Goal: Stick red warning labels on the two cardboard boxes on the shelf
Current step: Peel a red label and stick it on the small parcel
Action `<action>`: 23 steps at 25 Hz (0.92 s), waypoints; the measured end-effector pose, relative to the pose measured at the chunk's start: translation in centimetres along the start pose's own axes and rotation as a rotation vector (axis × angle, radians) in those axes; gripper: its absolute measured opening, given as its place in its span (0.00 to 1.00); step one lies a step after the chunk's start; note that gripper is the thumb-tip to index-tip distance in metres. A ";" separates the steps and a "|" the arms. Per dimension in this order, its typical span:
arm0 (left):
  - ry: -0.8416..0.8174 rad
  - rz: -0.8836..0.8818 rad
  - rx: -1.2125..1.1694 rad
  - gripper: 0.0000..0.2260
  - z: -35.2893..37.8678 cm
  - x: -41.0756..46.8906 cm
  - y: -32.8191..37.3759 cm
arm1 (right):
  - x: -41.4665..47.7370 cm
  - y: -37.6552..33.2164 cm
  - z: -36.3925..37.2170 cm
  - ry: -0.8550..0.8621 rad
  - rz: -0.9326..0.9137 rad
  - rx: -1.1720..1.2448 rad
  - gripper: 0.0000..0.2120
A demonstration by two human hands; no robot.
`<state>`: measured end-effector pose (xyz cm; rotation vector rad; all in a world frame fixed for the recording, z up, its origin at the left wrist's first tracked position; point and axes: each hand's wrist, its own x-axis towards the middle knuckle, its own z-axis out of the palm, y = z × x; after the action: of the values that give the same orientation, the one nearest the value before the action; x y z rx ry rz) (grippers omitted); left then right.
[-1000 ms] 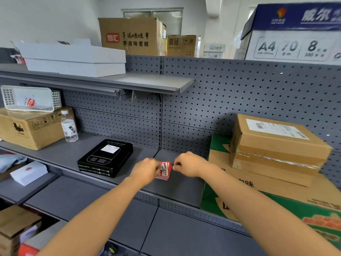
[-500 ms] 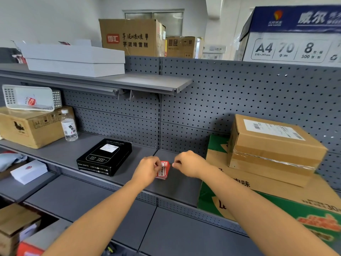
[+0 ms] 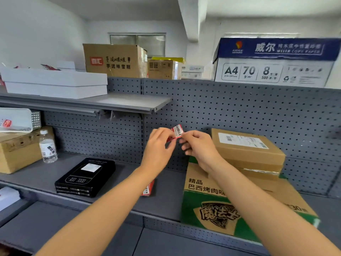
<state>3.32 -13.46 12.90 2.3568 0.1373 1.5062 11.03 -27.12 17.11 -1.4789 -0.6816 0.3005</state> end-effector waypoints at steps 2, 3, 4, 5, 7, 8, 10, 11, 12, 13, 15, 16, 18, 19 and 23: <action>-0.017 0.019 -0.057 0.12 1.1 0.7 1.8 | -0.8 -1.2 -2.3 0.022 -0.030 0.012 0.09; -0.025 0.037 -0.080 0.15 1.6 0.9 2.8 | -1.3 -1.5 -3.6 0.030 -0.061 -0.024 0.09; -0.025 0.066 -0.104 0.16 2.3 1.0 3.8 | -2.0 -1.7 -5.0 0.031 -0.100 -0.074 0.10; -0.023 0.094 -0.129 0.16 3.1 1.1 4.8 | -2.5 -1.8 -6.3 0.023 -0.136 -0.120 0.11; -0.046 0.115 -0.183 0.14 4.7 1.0 6.7 | -3.7 -1.6 -8.8 0.000 -0.175 -0.150 0.11; -0.066 0.111 -0.215 0.13 5.4 0.9 7.5 | -4.1 -1.4 -9.8 -0.002 -0.190 -0.158 0.11; -0.096 0.098 -0.275 0.12 6.6 0.5 8.9 | -4.7 -0.8 -11.5 0.018 -0.226 -0.197 0.10; -0.106 0.093 -0.304 0.11 7.1 0.3 9.5 | -5.0 -0.4 -12.2 0.039 -0.246 -0.214 0.10; -0.112 0.091 -0.334 0.10 7.5 0.2 10.1 | -5.2 -0.1 -12.8 0.065 -0.267 -0.223 0.10; -0.114 0.091 -0.359 0.09 7.9 0.2 10.7 | -5.4 0.2 -13.4 0.095 -0.286 -0.228 0.09; -0.105 0.097 -0.388 0.07 8.5 0.2 11.8 | -5.7 0.6 -14.4 0.157 -0.316 -0.242 0.09; -0.096 0.098 -0.406 0.06 8.7 0.2 12.3 | -5.8 0.7 -14.8 0.183 -0.329 -0.257 0.09; -0.082 0.093 -0.444 0.06 9.1 0.3 13.1 | -5.9 0.8 -15.4 0.221 -0.361 -0.298 0.09; -0.081 0.088 -0.457 0.06 9.1 0.3 13.4 | -5.9 0.8 -15.6 0.235 -0.380 -0.321 0.09; -0.069 0.060 -0.494 0.04 9.3 0.4 14.2 | -5.8 1.1 -16.0 0.266 -0.467 -0.405 0.10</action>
<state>10.39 -28.80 14.39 2.0210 -0.2927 1.2978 16.08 -43.34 15.47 -1.6454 -0.8771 -0.4090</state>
